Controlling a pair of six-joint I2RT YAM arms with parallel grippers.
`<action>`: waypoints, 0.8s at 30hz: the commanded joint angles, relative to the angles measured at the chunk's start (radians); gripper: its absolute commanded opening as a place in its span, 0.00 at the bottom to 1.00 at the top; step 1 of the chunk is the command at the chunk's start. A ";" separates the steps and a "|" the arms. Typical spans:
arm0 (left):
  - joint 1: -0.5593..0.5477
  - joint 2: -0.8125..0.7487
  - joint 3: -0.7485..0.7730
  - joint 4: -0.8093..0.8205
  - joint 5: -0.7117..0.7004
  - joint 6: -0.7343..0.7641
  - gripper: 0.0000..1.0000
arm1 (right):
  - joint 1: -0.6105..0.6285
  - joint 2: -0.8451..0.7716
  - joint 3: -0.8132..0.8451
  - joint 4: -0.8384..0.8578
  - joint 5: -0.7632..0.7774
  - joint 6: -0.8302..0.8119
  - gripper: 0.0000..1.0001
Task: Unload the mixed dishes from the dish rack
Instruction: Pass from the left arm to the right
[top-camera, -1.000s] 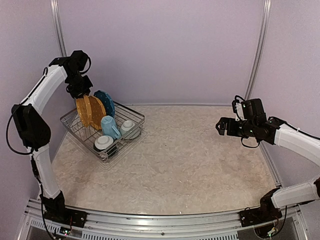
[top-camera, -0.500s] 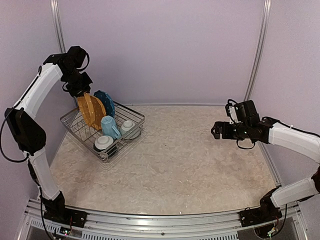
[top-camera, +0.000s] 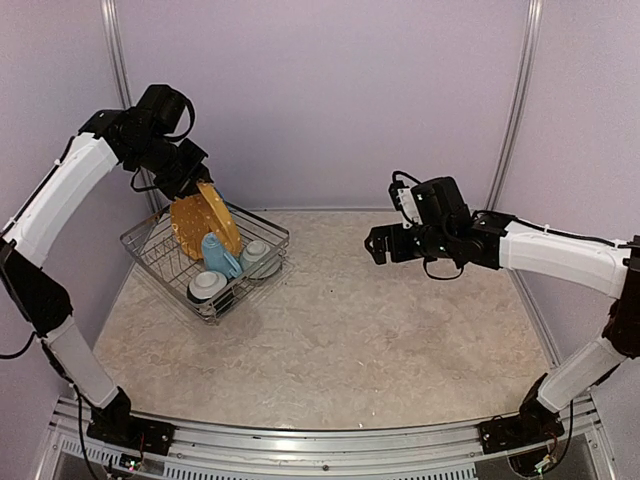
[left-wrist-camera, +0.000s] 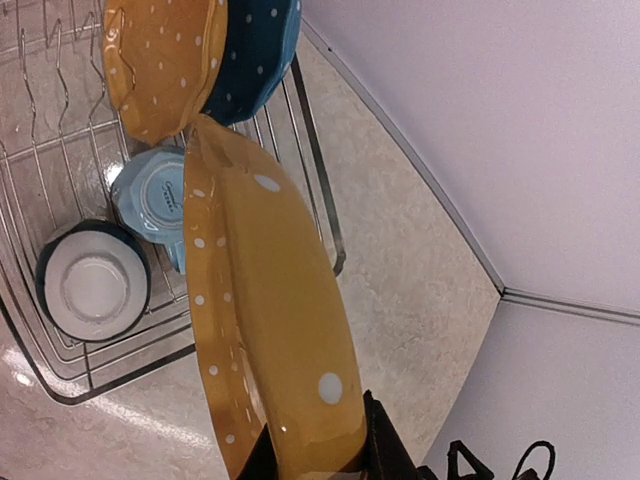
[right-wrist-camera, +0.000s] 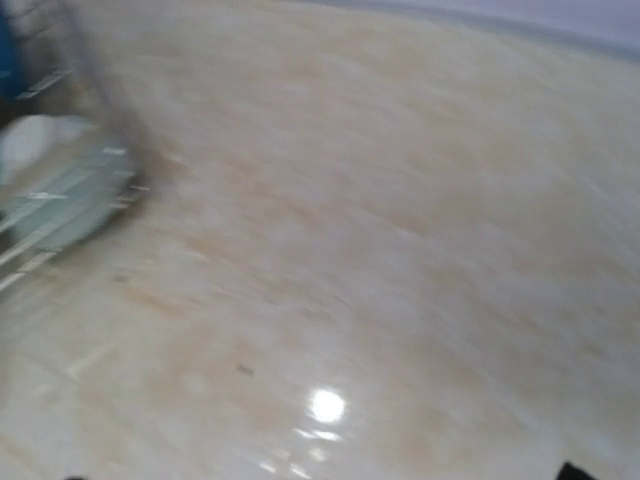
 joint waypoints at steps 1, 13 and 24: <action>-0.039 0.002 -0.020 0.183 0.080 -0.156 0.00 | 0.111 0.069 0.086 0.077 0.062 -0.080 1.00; -0.115 0.108 -0.017 0.260 0.194 -0.280 0.00 | 0.288 0.275 0.221 0.254 0.166 -0.342 0.96; -0.135 0.087 -0.165 0.456 0.273 -0.373 0.00 | 0.327 0.405 0.274 0.396 0.283 -0.449 0.92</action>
